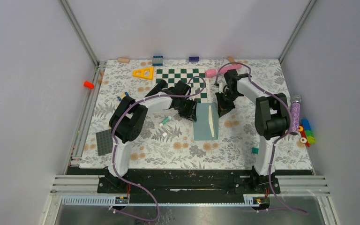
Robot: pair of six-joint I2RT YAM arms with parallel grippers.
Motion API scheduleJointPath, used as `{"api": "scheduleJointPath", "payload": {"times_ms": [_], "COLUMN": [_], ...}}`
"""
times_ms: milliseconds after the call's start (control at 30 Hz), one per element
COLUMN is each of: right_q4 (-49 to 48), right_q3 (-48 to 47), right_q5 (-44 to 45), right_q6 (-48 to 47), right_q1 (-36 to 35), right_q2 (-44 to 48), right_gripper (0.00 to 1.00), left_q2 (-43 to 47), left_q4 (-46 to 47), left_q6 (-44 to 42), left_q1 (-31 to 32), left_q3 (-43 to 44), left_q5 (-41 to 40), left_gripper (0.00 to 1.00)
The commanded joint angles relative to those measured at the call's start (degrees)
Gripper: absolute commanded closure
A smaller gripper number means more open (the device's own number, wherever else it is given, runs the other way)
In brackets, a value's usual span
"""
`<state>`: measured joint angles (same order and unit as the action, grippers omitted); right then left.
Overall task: Place the letter into the envelope and seal it
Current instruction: Seal the envelope flap on the envelope.
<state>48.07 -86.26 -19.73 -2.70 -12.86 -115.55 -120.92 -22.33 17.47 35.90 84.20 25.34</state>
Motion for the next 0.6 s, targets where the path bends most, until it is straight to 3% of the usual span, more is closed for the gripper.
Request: {"api": "scheduleJointPath", "payload": {"times_ms": [0, 567], "right_q4": [0.8, 2.03], "right_q3": [0.35, -3.87], "right_q5": [-5.25, -3.3], "right_q6": [0.01, 0.41], "right_q1": [-1.57, -8.73], "right_q2": [0.99, -4.6], "right_gripper": [0.99, 0.99], "left_q2": [-0.53, -1.09], "left_q4": [0.44, 0.44], "left_q6": [-0.16, -0.16], "left_q1": [-0.26, -0.13], "left_q3": [-0.22, -0.1], "left_q5": [0.17, 0.66], "left_gripper": [0.7, 0.7]}}
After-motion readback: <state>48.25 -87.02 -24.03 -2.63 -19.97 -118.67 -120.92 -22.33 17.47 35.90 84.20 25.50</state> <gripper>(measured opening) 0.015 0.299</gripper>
